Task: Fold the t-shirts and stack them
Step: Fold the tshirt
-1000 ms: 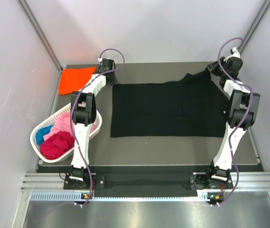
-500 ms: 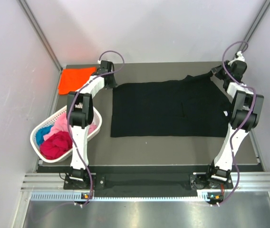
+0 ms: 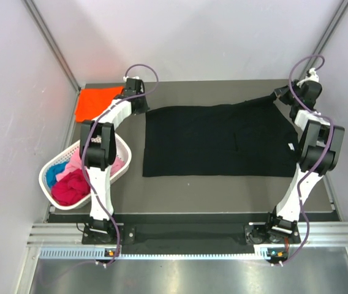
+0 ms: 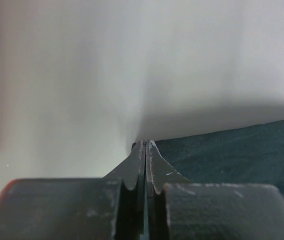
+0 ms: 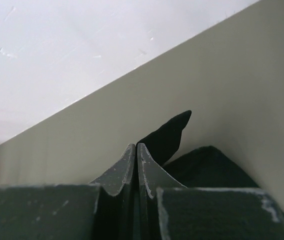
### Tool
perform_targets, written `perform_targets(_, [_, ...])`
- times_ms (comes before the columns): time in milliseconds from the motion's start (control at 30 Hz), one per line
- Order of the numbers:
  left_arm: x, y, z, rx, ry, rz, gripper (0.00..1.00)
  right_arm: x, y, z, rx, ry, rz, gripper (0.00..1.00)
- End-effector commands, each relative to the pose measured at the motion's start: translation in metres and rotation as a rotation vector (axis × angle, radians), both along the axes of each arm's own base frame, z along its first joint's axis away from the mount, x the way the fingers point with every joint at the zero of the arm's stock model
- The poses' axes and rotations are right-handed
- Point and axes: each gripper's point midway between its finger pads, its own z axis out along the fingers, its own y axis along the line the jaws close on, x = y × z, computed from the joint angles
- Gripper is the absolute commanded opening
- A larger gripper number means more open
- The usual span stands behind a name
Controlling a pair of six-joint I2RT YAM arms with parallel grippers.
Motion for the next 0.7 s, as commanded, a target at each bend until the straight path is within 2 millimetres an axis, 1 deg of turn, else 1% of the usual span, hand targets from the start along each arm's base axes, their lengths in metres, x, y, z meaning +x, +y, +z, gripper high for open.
perform_targets(0, [0.005, -0.004, 0.052, -0.031, -0.125, -0.009, 0.0, -0.004, -0.003, 0.056, -0.031, -0.147, 0.004, 0.0])
perform_targets(33, [0.003, -0.003, 0.049, -0.031, -0.12, -0.01, 0.0, -0.004, -0.002, 0.056, -0.032, -0.15, 0.007, 0.0])
perform_targets(67, [0.002, -0.003, 0.053, -0.031, -0.128, -0.013, 0.0, -0.005, 0.001, 0.056, -0.028, -0.15, 0.02, 0.0])
perform_targets(133, [-0.001, -0.004, 0.051, -0.034, -0.126, -0.016, 0.0, -0.006, 0.003, 0.055, -0.026, -0.152, 0.032, 0.0])
perform_targets(200, [-0.003, -0.005, 0.055, -0.036, -0.133, -0.018, 0.0, -0.009, 0.005, 0.054, -0.03, -0.157, 0.039, 0.0])
perform_targets(333, [-0.007, -0.008, 0.06, -0.048, -0.14, -0.021, 0.0, -0.012, 0.004, 0.057, -0.043, -0.171, 0.044, 0.0])
perform_targets(367, [-0.008, -0.009, 0.065, -0.051, -0.149, -0.026, 0.0, -0.015, 0.003, 0.057, -0.041, -0.167, 0.039, 0.0])
perform_targets(433, [-0.011, -0.01, 0.064, -0.048, -0.147, -0.029, 0.0, -0.019, -0.002, 0.058, -0.037, -0.168, 0.026, 0.0])
perform_targets(467, [-0.012, -0.01, 0.068, -0.051, -0.152, -0.03, 0.0, -0.023, -0.004, 0.056, -0.036, -0.163, 0.02, 0.0])
perform_targets(533, [-0.017, -0.01, 0.064, -0.047, -0.141, -0.03, 0.0, -0.029, -0.011, 0.055, -0.03, -0.162, 0.003, 0.0])
perform_targets(600, [-0.019, -0.011, 0.068, -0.051, -0.149, -0.032, 0.0, -0.037, -0.012, 0.054, -0.026, -0.161, 0.001, 0.0])
perform_targets(633, [-0.023, -0.01, 0.065, -0.05, -0.142, -0.032, 0.0, -0.039, -0.015, 0.056, -0.028, -0.166, -0.005, 0.0])
perform_targets(667, [-0.024, -0.01, 0.067, -0.049, -0.145, -0.031, 0.0, -0.044, -0.015, 0.057, -0.029, -0.167, -0.002, 0.0])
